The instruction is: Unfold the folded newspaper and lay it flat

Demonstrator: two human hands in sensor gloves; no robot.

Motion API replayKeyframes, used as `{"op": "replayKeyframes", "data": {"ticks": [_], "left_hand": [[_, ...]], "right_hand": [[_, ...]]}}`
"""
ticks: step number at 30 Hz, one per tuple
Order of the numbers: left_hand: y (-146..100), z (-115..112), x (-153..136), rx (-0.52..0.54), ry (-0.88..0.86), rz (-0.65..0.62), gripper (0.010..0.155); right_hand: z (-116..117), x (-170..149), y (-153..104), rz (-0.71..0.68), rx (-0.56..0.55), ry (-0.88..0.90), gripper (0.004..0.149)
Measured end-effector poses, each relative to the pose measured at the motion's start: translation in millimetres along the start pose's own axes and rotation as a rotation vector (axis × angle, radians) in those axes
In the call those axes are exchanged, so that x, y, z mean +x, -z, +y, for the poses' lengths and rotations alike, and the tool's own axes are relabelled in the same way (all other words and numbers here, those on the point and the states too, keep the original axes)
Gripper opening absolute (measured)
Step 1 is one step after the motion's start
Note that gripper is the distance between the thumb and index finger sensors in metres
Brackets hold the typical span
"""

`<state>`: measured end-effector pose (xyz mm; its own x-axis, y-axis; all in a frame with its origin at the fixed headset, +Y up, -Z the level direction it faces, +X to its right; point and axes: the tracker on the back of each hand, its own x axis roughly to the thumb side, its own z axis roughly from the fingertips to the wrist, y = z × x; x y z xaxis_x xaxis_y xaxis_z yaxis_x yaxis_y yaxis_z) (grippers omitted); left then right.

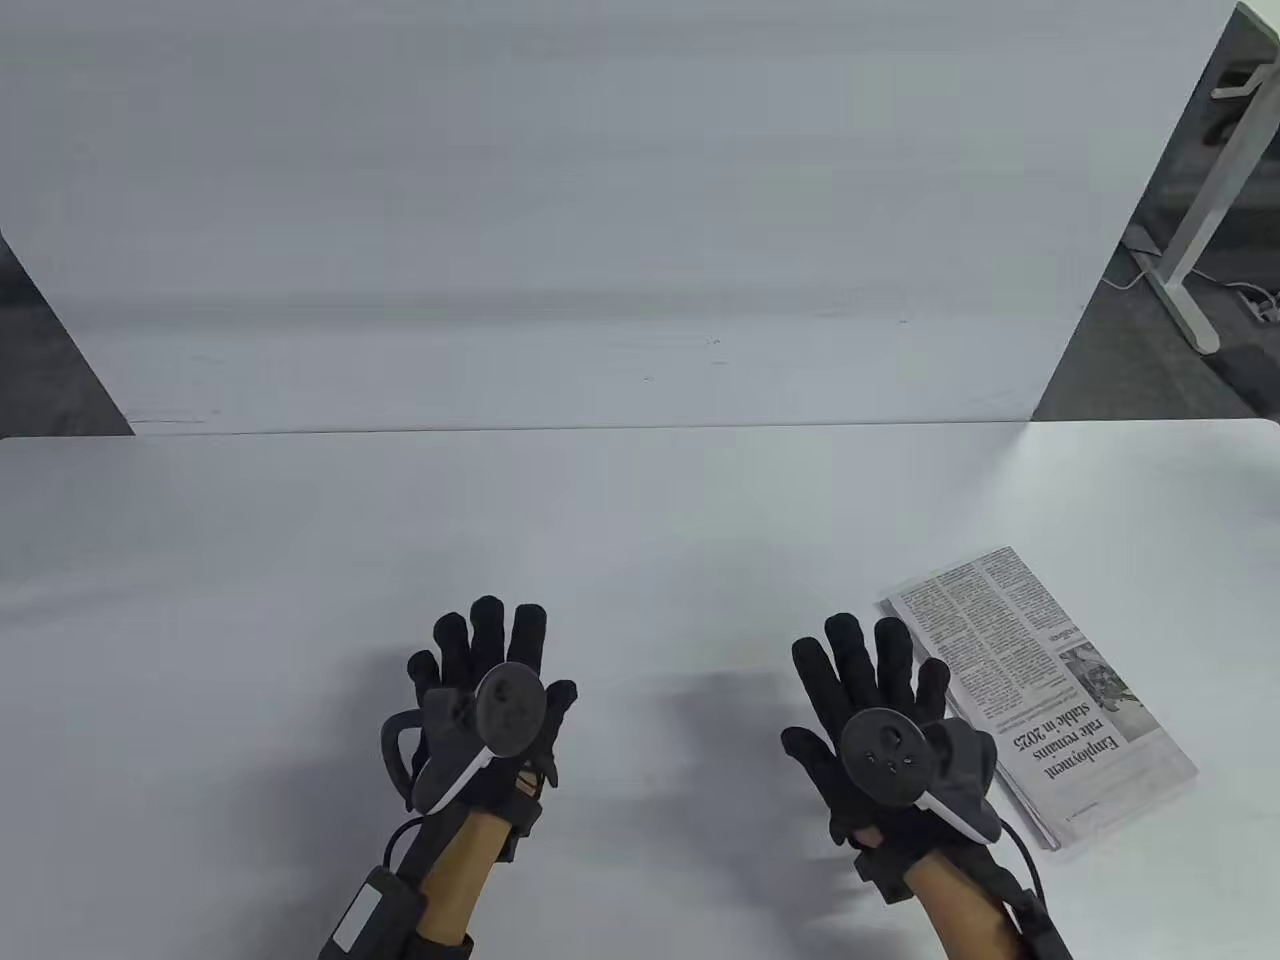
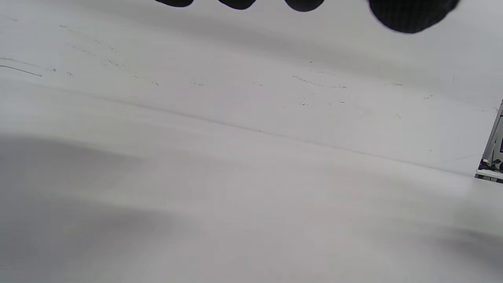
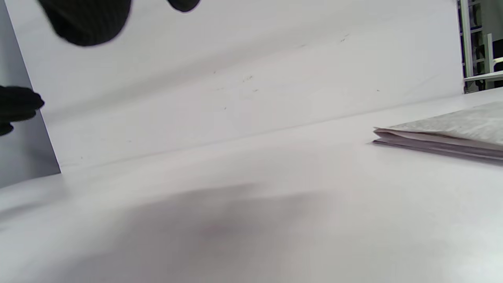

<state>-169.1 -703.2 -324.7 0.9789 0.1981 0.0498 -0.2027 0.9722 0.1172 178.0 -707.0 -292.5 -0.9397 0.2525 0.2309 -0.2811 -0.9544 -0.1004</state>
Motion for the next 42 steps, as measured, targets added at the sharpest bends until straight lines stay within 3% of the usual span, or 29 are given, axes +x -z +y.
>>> {"op": "replayKeyframes", "data": {"ticks": [8,16,19,22,24,28,31,36,39,40,42], "left_hand": [[0,-1,-1,-0.017,-0.034,0.015,0.076],[2,-9,-1,-0.051,-0.033,0.019,0.075],[3,-11,-1,-0.058,-0.003,0.03,0.076],[3,-9,-1,-0.057,-0.014,0.022,0.075],[3,-8,-1,-0.054,-0.021,0.019,0.075],[4,-8,-2,-0.06,-0.025,0.019,0.075],[6,-9,-6,-0.071,-0.023,0.033,0.075],[8,-12,-11,-0.084,-0.016,0.051,0.075],[8,-15,-13,-0.096,-0.019,0.056,0.075],[8,-16,-14,-0.101,-0.015,0.059,0.075],[8,-18,-14,-0.111,-0.008,0.064,0.075]], "right_hand": [[5,-16,4,0.038,0.023,0.02,0.078],[-10,-51,4,0.156,0.007,0.097,0.077],[-32,-82,2,0.249,-0.043,0.18,0.077],[-61,-129,-1,0.425,-0.149,0.225,0.078],[-68,-155,1,0.528,-0.148,0.268,0.078],[-72,-209,0,0.685,-0.137,0.206,0.081],[-60,-245,-11,0.819,-0.167,0.18,0.082],[-31,-270,-20,0.927,0.024,0.155,0.085],[-7,-285,-25,0.962,0.212,0.192,0.084],[-9,-286,-25,0.957,0.275,0.249,0.086],[-13,-284,-26,0.985,0.194,0.223,0.087]]}}
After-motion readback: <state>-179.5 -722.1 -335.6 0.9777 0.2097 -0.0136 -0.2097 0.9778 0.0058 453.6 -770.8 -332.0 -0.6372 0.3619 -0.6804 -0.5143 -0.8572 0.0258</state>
